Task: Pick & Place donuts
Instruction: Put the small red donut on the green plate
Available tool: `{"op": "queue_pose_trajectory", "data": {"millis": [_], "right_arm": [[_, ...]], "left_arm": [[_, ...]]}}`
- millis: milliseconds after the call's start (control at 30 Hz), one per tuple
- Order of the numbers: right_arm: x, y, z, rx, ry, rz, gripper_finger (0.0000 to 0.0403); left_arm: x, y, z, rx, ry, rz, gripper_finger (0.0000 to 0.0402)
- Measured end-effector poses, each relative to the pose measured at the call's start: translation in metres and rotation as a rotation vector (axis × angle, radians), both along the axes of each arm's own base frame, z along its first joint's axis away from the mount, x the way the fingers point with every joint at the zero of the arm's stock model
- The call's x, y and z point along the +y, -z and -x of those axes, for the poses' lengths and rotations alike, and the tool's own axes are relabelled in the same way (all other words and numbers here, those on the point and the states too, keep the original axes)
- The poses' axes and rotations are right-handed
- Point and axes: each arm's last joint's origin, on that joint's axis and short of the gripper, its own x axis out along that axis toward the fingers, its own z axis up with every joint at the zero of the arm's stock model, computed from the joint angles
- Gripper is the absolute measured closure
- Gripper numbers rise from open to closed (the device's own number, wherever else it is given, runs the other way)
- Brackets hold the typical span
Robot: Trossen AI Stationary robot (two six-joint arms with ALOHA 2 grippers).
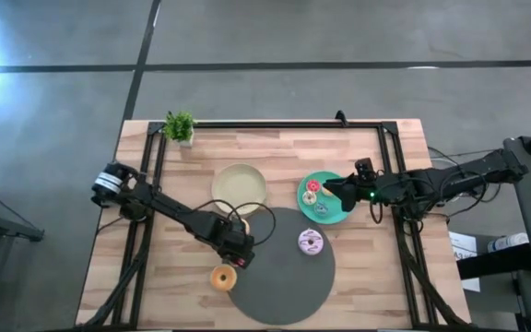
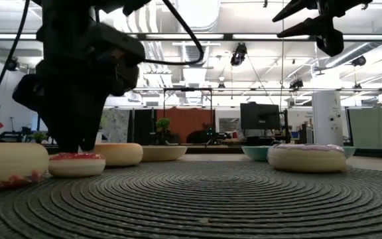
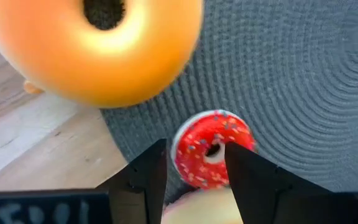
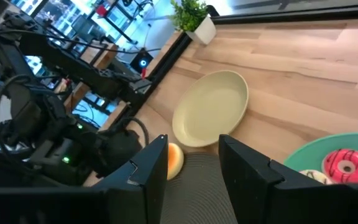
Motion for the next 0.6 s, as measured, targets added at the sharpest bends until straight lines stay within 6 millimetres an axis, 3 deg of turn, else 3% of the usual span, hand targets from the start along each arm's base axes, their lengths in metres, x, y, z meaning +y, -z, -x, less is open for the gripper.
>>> {"op": "queue_pose_trajectory", "data": {"millis": [600], "right_arm": [[-0.0025,0.0007,0.0006,0.004,0.020,-0.015,0.0268]], "left_arm": [[-0.0011,-0.0007,0.0067,0.017,0.031,-0.049,0.0266]]}}
